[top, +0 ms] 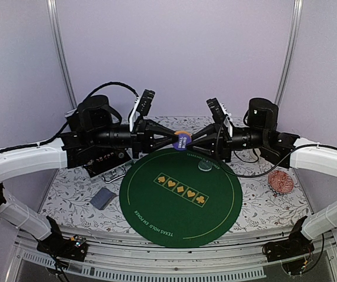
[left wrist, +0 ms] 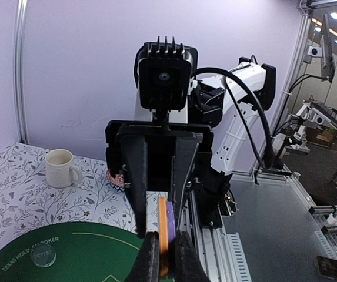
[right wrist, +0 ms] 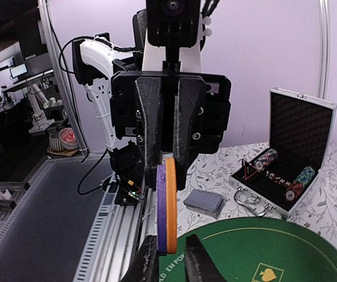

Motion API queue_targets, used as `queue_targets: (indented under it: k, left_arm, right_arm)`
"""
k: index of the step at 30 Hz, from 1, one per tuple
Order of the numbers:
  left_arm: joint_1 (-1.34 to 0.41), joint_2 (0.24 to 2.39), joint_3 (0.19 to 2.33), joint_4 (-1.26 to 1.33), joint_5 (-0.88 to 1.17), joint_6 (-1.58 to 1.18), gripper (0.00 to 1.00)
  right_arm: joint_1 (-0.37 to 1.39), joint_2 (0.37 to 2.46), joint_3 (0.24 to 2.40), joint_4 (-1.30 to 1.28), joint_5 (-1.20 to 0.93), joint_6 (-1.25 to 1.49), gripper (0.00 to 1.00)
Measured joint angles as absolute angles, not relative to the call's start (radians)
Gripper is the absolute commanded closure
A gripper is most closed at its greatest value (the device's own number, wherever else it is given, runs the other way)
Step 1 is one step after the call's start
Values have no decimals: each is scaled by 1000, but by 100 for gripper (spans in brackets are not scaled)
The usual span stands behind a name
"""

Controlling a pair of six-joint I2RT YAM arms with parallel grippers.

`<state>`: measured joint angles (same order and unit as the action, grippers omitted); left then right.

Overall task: Distribute texas hold em gaming equipment
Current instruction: Pass from the left arm to the right, then adjust the big blind button on the poker table mat.

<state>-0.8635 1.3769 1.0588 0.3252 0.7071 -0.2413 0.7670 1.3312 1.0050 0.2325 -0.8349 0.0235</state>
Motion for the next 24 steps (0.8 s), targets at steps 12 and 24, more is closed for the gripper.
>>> queue_targets:
  k: [12, 24]
  left_arm:
    - [-865, 1377, 1059, 315, 706, -230, 67]
    - [-848, 1341, 1066, 239, 686, -232, 84]
  right_arm:
    - [768, 1323, 1005, 216, -866, -10, 98]
    - [768, 1301, 1005, 146, -865, -79, 98]
